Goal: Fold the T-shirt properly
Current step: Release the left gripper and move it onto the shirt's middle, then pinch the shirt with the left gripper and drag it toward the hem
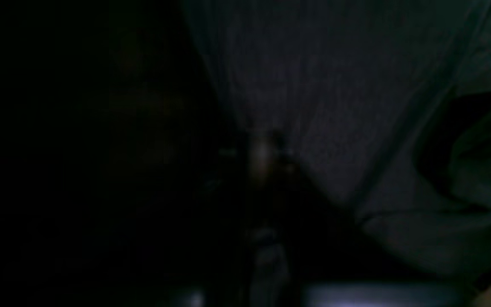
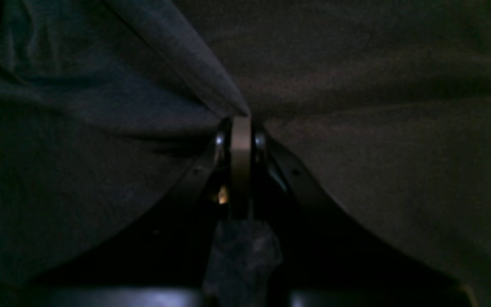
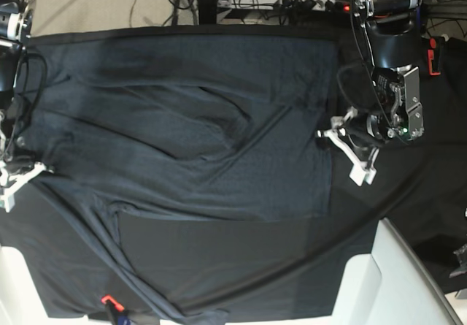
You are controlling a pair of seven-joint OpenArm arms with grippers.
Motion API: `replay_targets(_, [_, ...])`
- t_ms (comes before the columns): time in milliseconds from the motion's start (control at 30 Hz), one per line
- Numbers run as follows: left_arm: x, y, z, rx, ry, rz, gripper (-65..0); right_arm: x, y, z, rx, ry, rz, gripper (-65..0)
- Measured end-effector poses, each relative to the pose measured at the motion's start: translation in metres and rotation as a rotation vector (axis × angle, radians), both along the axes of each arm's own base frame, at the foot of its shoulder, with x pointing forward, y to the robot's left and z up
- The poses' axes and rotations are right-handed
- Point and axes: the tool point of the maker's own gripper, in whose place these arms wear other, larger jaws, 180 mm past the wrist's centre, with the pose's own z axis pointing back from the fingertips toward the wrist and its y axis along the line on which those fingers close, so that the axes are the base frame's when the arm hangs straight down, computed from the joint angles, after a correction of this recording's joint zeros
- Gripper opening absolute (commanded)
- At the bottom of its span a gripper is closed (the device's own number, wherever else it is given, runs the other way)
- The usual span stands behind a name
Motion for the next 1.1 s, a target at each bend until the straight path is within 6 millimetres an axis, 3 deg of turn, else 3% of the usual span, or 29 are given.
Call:
replay_targets(233, [-0.003, 0.002, 0.003, 0.022, -0.003, -0.011, -65.0, 0.000, 0.000, 0.000, 0.000, -0.002, 0.000, -64.4])
replay_targets(600, [-0.035, 0.003, 0.026, 0.123, -0.051, -0.089, -65.0, 0.000, 0.000, 0.000, 0.001, 0.000, 0.000, -64.4])
replay_targets(800, [-0.057, 0.006, 0.028, 0.160, -0.041, -0.071, -65.0, 0.000, 0.000, 0.000, 0.002, 0.000, 0.001, -64.4])
replay_targets(1100, [-0.066, 0.006, 0.028, 0.168, -0.035, -0.077, -65.0, 0.000, 0.001, 0.000, 0.001, 0.000, 0.002, -64.4])
